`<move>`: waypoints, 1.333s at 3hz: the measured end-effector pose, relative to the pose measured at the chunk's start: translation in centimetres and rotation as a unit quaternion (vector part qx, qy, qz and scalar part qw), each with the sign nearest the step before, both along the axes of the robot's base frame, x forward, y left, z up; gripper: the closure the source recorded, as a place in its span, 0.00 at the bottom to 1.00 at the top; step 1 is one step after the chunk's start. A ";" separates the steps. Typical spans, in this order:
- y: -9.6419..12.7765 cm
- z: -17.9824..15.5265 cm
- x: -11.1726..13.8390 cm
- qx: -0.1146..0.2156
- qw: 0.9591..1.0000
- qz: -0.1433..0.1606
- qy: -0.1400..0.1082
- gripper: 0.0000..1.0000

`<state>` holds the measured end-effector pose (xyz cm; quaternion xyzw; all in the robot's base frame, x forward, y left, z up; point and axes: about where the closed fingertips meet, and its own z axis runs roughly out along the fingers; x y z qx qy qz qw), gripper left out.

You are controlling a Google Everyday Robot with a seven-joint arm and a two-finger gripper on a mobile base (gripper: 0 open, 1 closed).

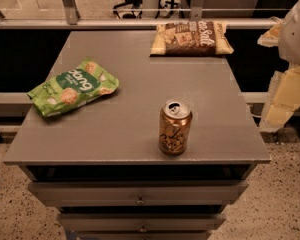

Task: Move orange can near brown chip bag

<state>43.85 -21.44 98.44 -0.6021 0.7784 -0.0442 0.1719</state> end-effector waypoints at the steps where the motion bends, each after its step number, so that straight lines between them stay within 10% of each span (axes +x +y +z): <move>1: 0.0 0.0 0.0 0.001 1.000 0.000 0.000 0.00; 3: 3.3 -5.3 0.0 0.150 0.989 0.012 0.014 0.00; 4: 6.9 -7.4 -0.4 0.240 0.970 0.036 0.024 0.00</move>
Offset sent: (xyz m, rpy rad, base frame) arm 0.0077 0.0324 -0.0691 0.3901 0.0484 0.0010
